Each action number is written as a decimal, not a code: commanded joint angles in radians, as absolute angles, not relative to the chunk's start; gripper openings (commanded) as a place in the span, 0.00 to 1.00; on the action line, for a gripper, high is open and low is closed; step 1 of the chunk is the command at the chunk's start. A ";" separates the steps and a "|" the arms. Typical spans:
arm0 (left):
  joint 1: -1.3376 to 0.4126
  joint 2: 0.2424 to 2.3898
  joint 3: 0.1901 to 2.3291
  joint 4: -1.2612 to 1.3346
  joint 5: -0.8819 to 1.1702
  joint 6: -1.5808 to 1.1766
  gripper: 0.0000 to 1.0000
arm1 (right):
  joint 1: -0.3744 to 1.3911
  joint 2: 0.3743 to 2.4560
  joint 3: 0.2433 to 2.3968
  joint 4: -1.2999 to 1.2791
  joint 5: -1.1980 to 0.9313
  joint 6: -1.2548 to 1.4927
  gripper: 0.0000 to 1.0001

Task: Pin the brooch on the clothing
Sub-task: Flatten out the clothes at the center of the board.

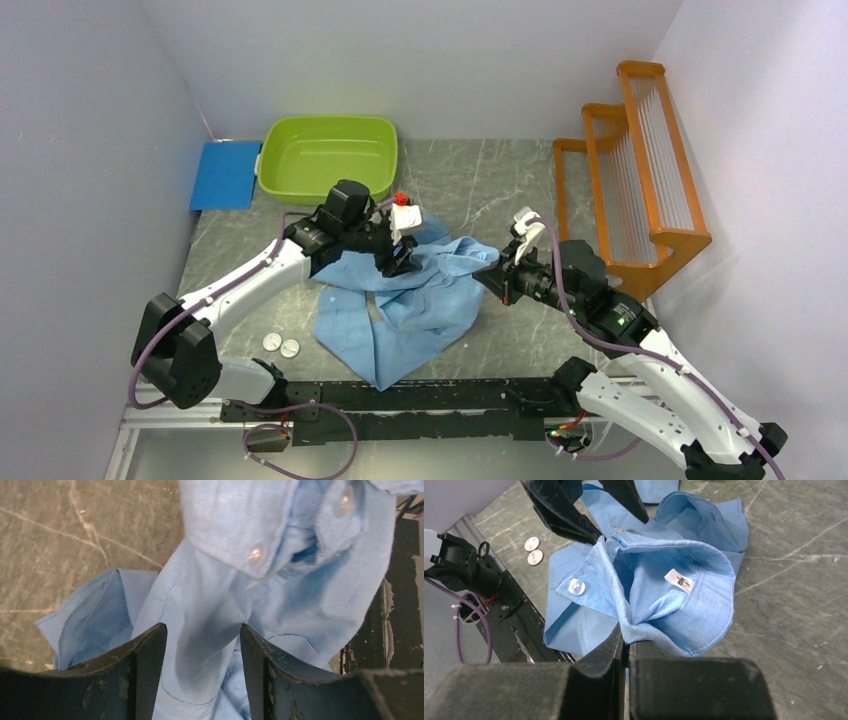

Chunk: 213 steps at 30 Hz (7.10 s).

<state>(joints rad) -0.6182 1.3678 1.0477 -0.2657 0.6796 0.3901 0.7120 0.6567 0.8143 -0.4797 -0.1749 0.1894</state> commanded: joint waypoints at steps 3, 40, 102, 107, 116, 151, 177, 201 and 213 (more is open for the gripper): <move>-0.639 1.337 1.017 -0.224 0.757 0.425 0.58 | 0.711 0.670 0.897 -0.446 -0.181 0.166 0.00; -0.670 0.881 1.635 -0.332 0.423 0.433 0.03 | 0.711 0.920 1.802 -0.479 -0.251 0.101 0.00; -0.573 1.111 0.739 -0.541 0.134 -0.531 0.22 | 0.334 1.242 0.519 0.118 -0.730 0.633 0.27; -0.551 1.125 0.989 -0.832 -0.080 -0.396 0.03 | 0.330 1.175 0.655 -0.137 -0.512 0.494 0.00; -0.468 1.271 1.452 -1.131 -0.422 -0.124 0.03 | 0.296 1.119 0.851 -0.298 -0.283 0.424 0.00; -0.375 1.096 0.999 -0.666 0.459 -0.409 0.94 | 0.284 1.158 0.697 -0.247 -0.543 0.400 0.84; -1.197 2.036 1.465 -0.711 -0.365 -0.669 0.83 | 0.140 0.929 0.335 -0.035 -0.612 0.631 0.96; -0.976 1.298 0.921 -0.193 0.213 -0.647 0.05 | 0.202 0.787 0.313 0.318 -0.932 0.772 0.98; -0.926 1.145 0.765 -0.007 0.320 -0.694 0.10 | 0.437 0.947 0.366 0.527 -0.765 0.824 0.93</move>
